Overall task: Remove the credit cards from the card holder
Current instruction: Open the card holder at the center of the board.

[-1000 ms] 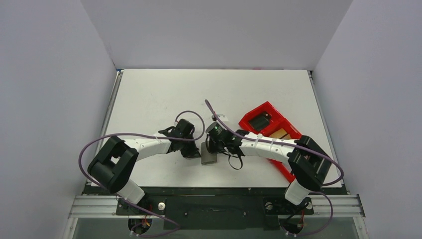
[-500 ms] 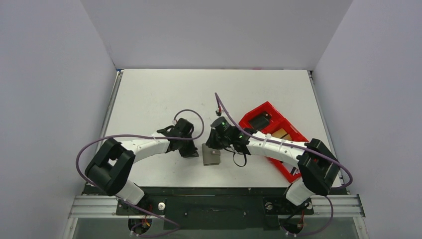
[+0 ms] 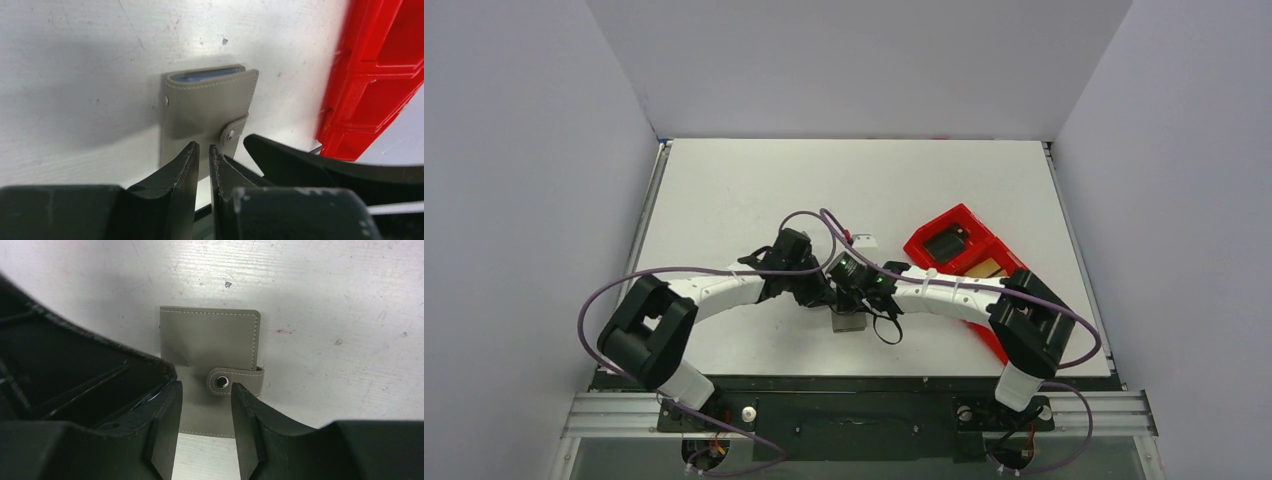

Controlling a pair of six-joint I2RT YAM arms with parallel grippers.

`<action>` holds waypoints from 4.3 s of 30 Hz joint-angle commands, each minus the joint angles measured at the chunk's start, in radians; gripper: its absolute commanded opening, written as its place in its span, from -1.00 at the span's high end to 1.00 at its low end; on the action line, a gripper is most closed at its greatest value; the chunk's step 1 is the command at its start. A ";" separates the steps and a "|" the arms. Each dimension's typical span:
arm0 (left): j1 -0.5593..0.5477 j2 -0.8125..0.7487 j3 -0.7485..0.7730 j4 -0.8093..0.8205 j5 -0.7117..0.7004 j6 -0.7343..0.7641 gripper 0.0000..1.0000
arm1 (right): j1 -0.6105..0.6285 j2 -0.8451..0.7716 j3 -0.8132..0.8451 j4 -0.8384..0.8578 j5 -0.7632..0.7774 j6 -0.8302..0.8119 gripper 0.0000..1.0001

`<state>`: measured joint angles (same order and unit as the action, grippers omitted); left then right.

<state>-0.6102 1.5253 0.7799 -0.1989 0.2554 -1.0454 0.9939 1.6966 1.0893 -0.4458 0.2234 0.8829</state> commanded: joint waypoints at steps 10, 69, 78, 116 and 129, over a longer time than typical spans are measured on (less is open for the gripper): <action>0.012 0.159 0.023 0.091 0.025 -0.058 0.91 | 0.031 0.101 0.069 -0.032 0.139 -0.011 0.28; 0.109 -0.163 0.163 -0.345 -0.139 0.301 0.52 | -0.018 -0.203 0.024 0.067 -0.042 0.075 1.00; 0.055 -0.103 0.158 -0.302 -0.096 0.303 0.52 | -0.065 -0.259 -0.103 -0.011 0.053 0.077 1.00; -0.106 0.090 0.180 -0.167 -0.081 0.212 0.50 | -0.160 -0.048 -0.198 0.167 0.001 -0.003 1.00; -0.141 0.120 0.248 -0.118 -0.051 0.187 0.43 | -0.160 -0.135 -0.188 0.144 -0.019 -0.009 0.78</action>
<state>-0.7391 1.6279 0.9672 -0.3817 0.1818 -0.8482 0.8371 1.6222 0.8719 -0.3004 0.2134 0.8749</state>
